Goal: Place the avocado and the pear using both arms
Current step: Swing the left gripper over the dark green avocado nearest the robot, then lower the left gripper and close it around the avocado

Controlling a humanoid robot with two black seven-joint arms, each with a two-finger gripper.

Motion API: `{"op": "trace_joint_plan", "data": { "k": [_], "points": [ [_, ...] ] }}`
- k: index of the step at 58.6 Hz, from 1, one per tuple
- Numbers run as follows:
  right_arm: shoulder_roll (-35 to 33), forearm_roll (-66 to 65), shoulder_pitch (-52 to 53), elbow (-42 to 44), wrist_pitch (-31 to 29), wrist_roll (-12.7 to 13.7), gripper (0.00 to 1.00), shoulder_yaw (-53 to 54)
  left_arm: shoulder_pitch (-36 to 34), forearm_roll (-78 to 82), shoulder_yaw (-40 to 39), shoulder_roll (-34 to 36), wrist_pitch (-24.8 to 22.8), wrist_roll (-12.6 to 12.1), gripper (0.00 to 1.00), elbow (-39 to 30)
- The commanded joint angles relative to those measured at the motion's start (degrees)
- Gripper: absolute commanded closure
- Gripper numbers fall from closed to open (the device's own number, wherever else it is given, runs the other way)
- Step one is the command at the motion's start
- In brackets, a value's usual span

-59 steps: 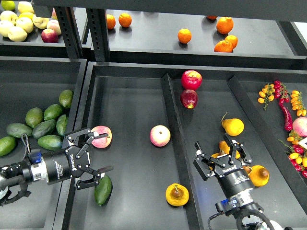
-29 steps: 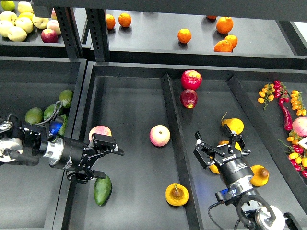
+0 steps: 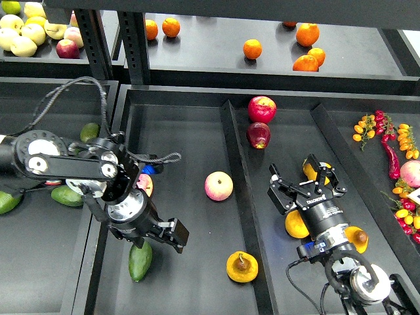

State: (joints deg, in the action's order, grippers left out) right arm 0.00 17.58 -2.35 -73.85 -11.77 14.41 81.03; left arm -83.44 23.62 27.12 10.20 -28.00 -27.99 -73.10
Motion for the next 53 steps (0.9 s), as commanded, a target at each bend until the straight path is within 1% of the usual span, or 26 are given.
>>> {"op": "trace_joint_plan", "data": {
  "k": [1, 7, 25, 37, 47, 53],
  "points": [
    [0.0, 0.0, 0.4, 0.5, 0.2, 0.0, 0.0, -0.1, -0.4, -2.7, 4.2, -5.4, 0.0, 0.0, 0.01, 3.3],
    [0.0, 0.0, 0.3, 0.6, 0.1, 0.0, 0.0, 0.0, -1.1, -6.0, 6.9, -8.6, 0.0, 0.0, 0.01, 6.6],
    [0.0, 0.0, 0.3, 0.6, -0.1, 0.0, 0.0, 0.0, -0.9, -6.2, 11.2, -9.3, 0.0, 0.0, 0.01, 9.4],
    [0.0, 0.1, 0.3, 0.6, -0.1, 0.1, 0.0, 0.0, -0.9, -6.3, 12.0, -9.4, 0.0, 0.0, 0.01, 11.3],
    [0.0, 0.1, 0.3, 0.6, -0.1, 0.1, 0.0, -0.1, 0.7, -7.7, 12.2, -10.2, 0.0, 0.0, 0.01, 16.0],
    [0.0, 0.1, 0.2, 0.6, -0.2, 0.1, 0.0, -0.1, 2.5, -7.7, 12.2, -10.2, 0.0, 0.0, 0.01, 17.6]
  ]
}}
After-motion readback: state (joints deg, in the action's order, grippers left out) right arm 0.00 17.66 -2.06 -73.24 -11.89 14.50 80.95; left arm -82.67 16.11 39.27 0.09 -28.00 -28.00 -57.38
